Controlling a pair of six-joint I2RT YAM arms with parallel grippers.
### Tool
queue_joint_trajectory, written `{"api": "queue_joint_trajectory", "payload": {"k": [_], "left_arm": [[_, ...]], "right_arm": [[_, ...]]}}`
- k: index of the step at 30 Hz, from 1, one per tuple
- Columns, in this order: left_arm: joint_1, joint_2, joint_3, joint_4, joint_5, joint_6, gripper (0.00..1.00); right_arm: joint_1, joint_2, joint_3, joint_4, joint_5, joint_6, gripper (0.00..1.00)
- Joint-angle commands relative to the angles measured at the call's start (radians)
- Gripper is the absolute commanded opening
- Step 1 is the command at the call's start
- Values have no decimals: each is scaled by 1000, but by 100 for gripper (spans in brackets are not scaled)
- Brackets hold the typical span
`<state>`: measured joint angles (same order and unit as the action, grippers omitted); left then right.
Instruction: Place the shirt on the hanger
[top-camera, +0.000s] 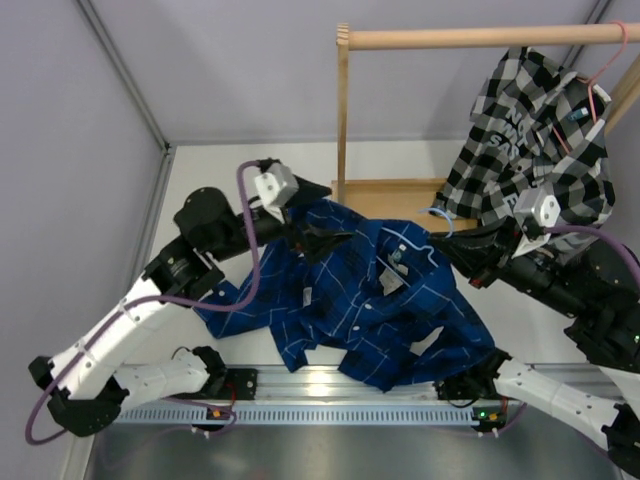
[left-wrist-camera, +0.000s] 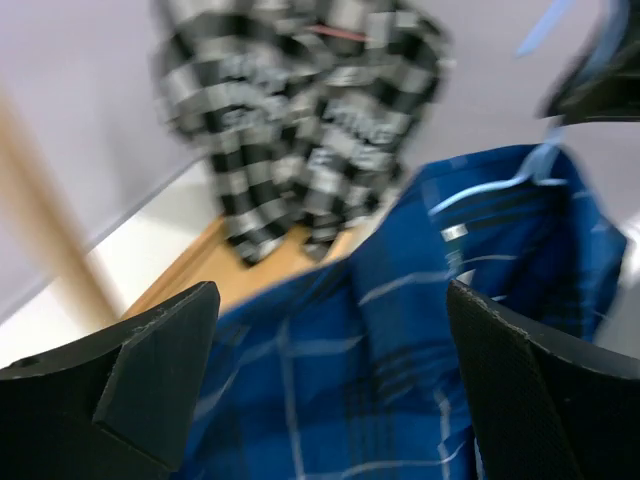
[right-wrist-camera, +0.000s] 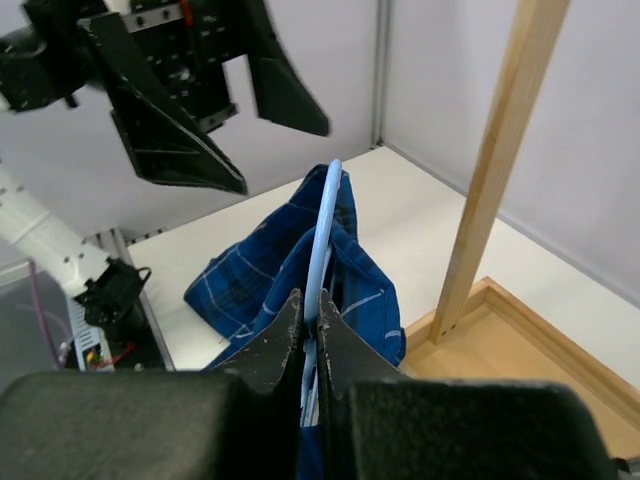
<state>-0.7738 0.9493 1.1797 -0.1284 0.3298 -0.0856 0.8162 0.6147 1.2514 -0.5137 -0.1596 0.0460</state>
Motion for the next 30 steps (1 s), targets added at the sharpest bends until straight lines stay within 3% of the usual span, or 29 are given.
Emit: {"api": "queue_joint_trajectory", "payload": {"k": [1,3,9,19,26,27,28,30], "left_arm": [[-141,159,122,-210,180,240,98],[-209,212,205,-278,111,312,98],[-222,318,314,-431,219,403,98],[-220,312,304,-468,340,426,98],[-222,333,322,-501,396,437,78],[-222,335,324,-501,402,438,72],[-220,335,325,-501,414,440,56],[-222,338,331,-501,425,440,41]], "right_arm": [[11,-24,7,0,-139,-37,0],[9,-35,-12,0,-150,-69,0],[9,-62,-6,-29,-215,-93,0],[11,-86,-27,-48,-340,-141,0],[11,-79,-17,-54,-393,-155,0],[9,-79,-17,-54,-400,-156,0],[11,-82,-18,-54,-425,-161,0],[9,-81,-20,-51,-451,-163,0]]}}
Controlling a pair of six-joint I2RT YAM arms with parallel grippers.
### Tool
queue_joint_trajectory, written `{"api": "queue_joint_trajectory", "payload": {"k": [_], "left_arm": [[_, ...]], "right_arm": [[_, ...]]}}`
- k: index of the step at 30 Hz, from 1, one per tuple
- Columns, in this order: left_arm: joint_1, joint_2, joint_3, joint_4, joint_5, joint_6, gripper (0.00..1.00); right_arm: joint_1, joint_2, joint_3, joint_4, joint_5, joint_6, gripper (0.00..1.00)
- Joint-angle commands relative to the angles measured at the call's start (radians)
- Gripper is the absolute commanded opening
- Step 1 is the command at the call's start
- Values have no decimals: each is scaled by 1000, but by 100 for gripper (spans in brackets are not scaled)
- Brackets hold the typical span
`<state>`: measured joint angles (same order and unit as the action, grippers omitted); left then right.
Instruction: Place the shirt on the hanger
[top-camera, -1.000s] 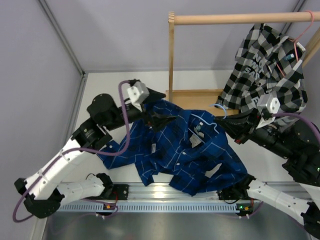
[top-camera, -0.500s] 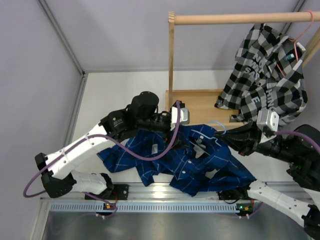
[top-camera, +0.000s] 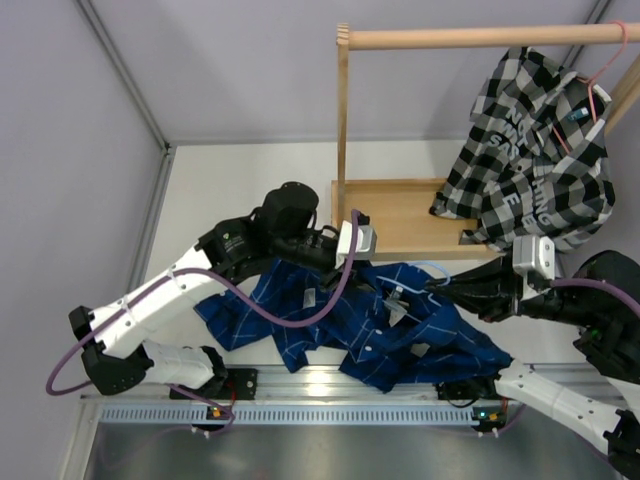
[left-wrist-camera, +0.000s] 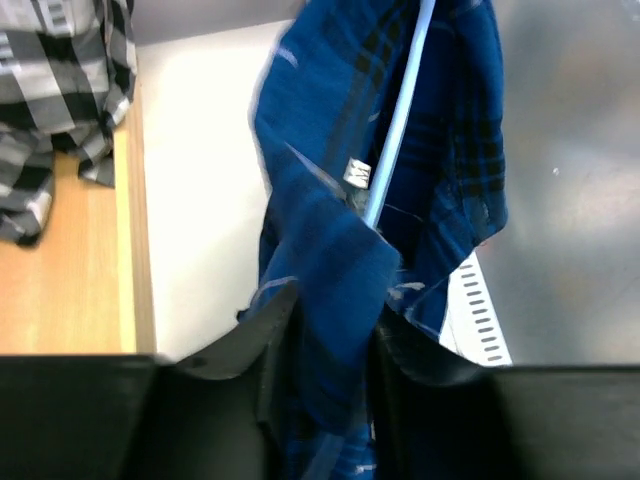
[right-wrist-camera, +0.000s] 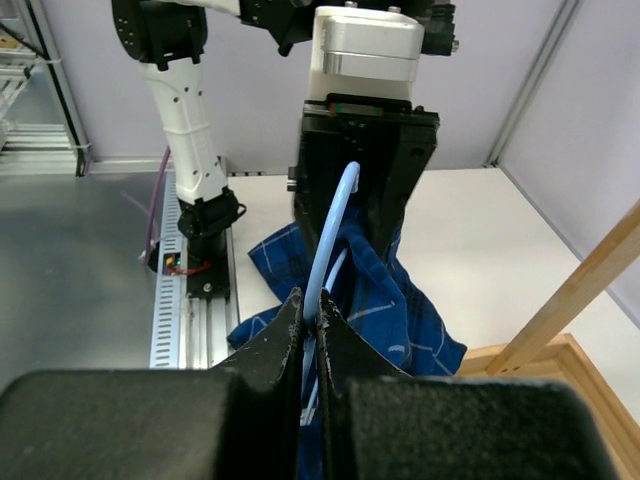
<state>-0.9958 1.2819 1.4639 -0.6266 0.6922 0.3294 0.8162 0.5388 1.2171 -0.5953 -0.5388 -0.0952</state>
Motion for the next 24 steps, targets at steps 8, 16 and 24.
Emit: {"api": "queue_joint_trajectory", "payload": {"k": [8,16,24], "left_arm": [[0,40,76,-2,130,28,0],[2,16,78,-51,152,74,0],[3,-21,73,-65,162,82,0]], "right_arm": [[9,26,10,68,-99,-21,0],[9,-39,-33,-10,38,-28,53],[11,-155,-13,-276,88,-9,55]]}}
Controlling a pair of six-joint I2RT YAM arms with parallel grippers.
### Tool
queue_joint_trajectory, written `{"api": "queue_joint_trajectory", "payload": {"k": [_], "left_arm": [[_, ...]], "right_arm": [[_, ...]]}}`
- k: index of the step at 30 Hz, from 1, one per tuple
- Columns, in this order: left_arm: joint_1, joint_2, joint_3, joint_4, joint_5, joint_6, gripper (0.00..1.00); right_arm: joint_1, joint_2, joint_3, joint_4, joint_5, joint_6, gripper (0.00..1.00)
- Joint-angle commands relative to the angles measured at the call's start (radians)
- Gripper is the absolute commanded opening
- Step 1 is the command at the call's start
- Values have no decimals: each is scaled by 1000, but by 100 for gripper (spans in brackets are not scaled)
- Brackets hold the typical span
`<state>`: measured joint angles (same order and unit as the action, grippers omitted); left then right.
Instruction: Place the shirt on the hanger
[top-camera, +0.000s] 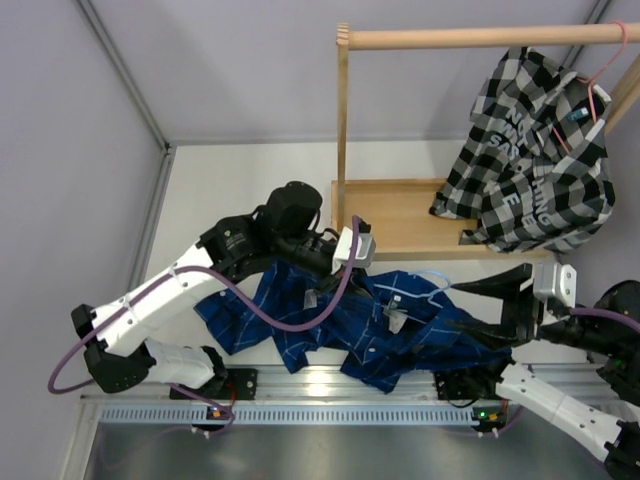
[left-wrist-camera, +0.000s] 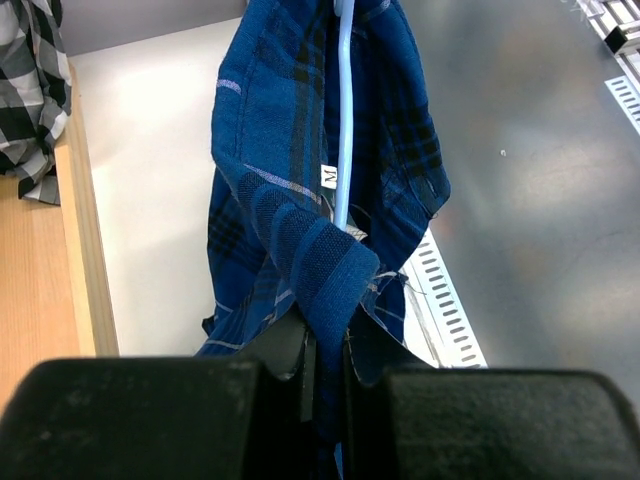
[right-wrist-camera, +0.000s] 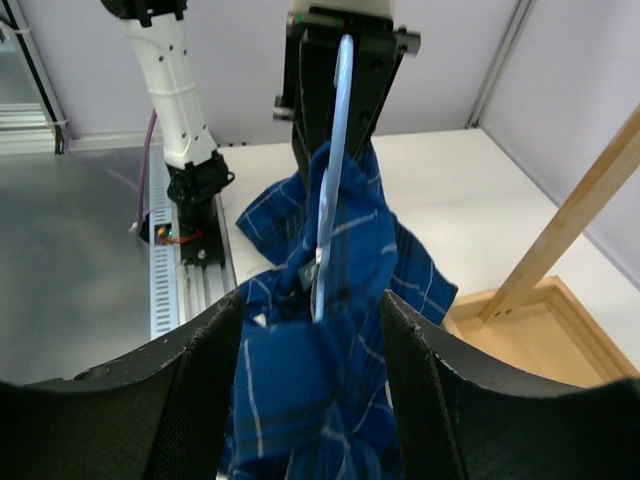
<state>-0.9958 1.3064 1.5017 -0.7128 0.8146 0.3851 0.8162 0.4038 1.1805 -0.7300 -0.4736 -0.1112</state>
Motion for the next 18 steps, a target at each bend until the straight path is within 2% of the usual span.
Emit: {"api": "queue_joint_trajectory", "payload": {"k": [1,8,12,14,17,18], "left_arm": [[3,-48,37,19,50,26,0],[2,-70,46,19,129,26,0],[3,-76,46,19,141,31,0],[3,-76,49,19,133,28,0],[3,-73,54,19,118,23,0],[2,-73,55,19,109,18,0]], "right_arm": [[11,-20,24,-163,26,8,56],[9,18,-16,-191,-46,22,52],[9,43,-74,-134,-102,38,42],[11,40,-85,-123,-112,35,34],[9,32,-88,-124,-114,31,29],[11,29,-88,-124,-114,31,19]]}}
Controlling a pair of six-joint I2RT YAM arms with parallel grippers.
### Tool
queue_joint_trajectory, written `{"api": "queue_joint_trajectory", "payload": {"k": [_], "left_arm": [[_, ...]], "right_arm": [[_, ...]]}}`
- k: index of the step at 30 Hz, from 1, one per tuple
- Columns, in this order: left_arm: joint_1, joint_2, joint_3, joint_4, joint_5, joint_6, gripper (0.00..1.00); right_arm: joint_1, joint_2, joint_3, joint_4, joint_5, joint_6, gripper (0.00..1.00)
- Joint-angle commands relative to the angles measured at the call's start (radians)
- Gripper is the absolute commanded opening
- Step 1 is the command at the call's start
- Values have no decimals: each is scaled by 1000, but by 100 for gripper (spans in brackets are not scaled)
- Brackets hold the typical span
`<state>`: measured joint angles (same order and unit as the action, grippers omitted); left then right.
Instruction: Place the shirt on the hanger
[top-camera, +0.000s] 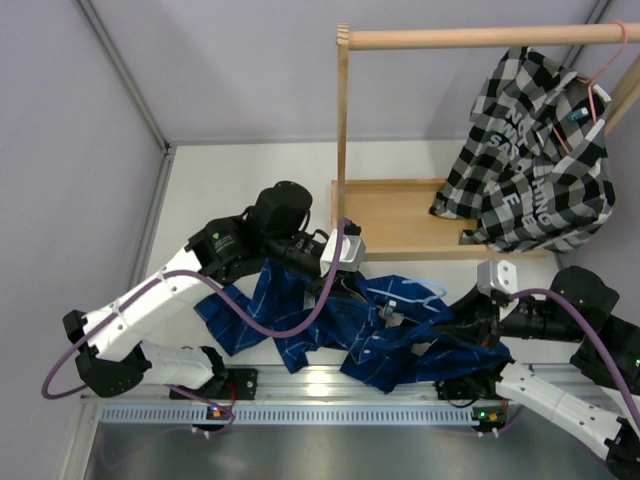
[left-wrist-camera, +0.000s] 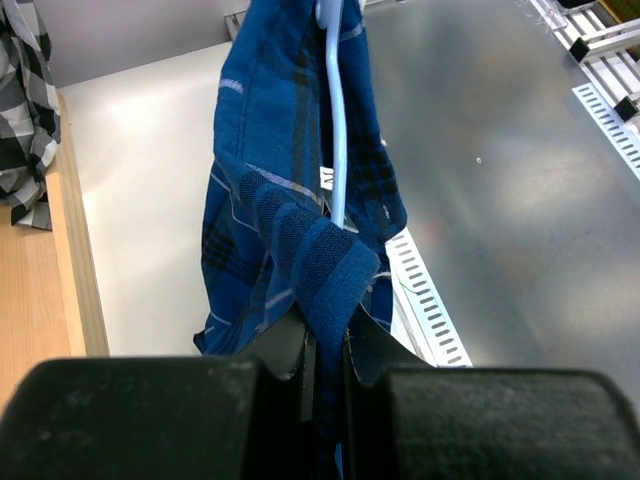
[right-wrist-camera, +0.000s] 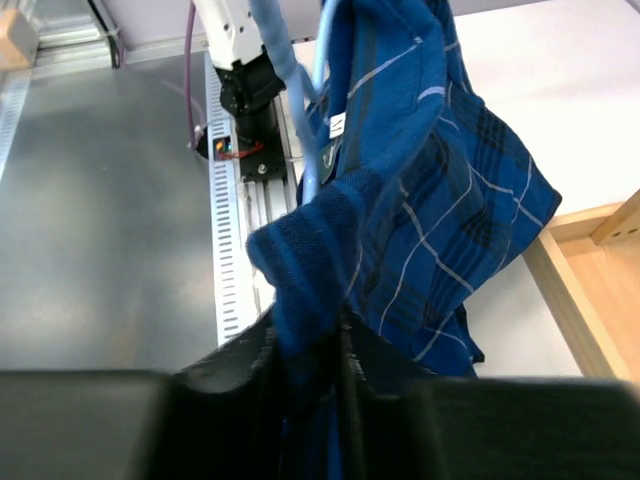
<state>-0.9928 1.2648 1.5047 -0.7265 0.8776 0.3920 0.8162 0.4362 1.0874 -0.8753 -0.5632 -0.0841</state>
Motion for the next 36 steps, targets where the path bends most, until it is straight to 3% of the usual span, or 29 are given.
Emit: {"api": "queue_joint_trajectory", "payload": {"k": [1,2,7,9,10,12,13,14,16,19,20,21,25,27,32,36], "left_arm": [[0,-30,57,35,44,8,0],[0,-30,61,33,40,2,0],[0,-25,84,35,-49,-24,0],[3,-28,95,54,-100,-62,11],[3,-33,94,73,-179,-83,33],[2,-57,92,134,-267,-146,52],[2,-67,91,150,-310,-162,69],[2,-76,94,163,-389,-191,98],[2,-107,115,168,-468,-212,98],[3,-177,121,182,-711,-275,98],[2,-201,109,191,-795,-315,98],[2,-231,94,200,-968,-332,98],[3,-387,-17,208,-1308,-455,98],[2,-485,-95,184,-1358,-502,98],[3,-643,-257,138,-1298,-570,98],[2,-717,-408,137,-1255,-570,98]], "right_arm": [[9,-5,9,18,-20,3,9],[9,-8,14,16,-12,1,1],[9,-42,40,18,46,-5,0],[9,-48,51,18,80,-8,0],[11,-48,57,18,92,-11,0],[9,-53,66,19,143,-17,0],[9,-54,69,19,160,-20,0],[9,-57,77,19,184,-22,0],[9,-56,88,22,291,-20,0],[9,-51,126,30,483,-3,0],[9,-51,161,35,526,1,0],[11,-45,187,38,624,4,0],[11,2,373,36,877,24,0],[27,57,515,38,1021,32,0],[138,205,812,47,1126,-25,0],[198,230,812,178,1140,-104,0]]}}
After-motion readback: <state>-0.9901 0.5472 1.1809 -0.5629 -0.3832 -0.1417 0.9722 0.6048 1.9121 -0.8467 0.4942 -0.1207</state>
